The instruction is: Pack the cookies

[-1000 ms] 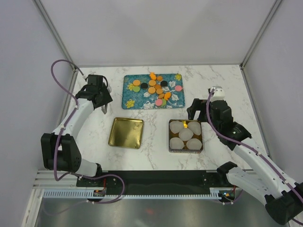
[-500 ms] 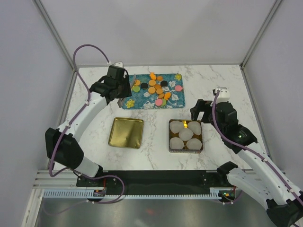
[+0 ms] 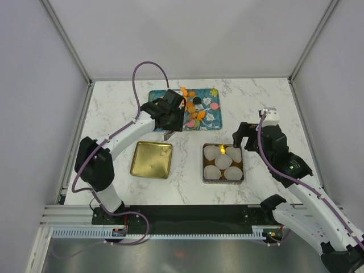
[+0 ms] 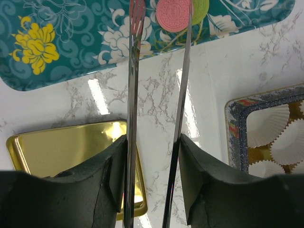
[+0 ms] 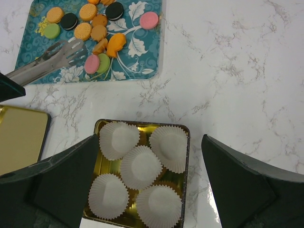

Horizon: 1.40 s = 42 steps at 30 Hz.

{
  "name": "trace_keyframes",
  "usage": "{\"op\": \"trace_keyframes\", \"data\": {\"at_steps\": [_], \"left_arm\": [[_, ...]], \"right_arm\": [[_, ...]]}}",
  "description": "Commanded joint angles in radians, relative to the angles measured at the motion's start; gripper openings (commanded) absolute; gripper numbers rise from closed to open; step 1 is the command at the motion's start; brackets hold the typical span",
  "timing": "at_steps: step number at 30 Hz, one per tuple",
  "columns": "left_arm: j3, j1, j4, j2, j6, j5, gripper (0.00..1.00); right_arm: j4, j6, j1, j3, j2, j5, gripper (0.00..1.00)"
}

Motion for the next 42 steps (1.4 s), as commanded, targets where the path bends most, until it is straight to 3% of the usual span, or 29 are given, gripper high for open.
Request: {"op": "trace_keyframes", "data": {"at_steps": [1,18,42], "left_arm": [[0.044,-0.020,0.004,0.020,0.026,0.016,0.52],[0.052,-0.033,0.016,0.099,0.030,0.024,0.53],[0.033,-0.033,0.051,0.043,0.018,0.075,0.56]], "right_arm": [[-0.008,-0.003,0.000,0.022,-0.018,0.030,0.98],[-0.012,-0.002,-0.001,0.017,-0.025,0.038,0.98],[-0.010,-0.003,-0.001,0.019,-0.028,0.036,0.98]]}}
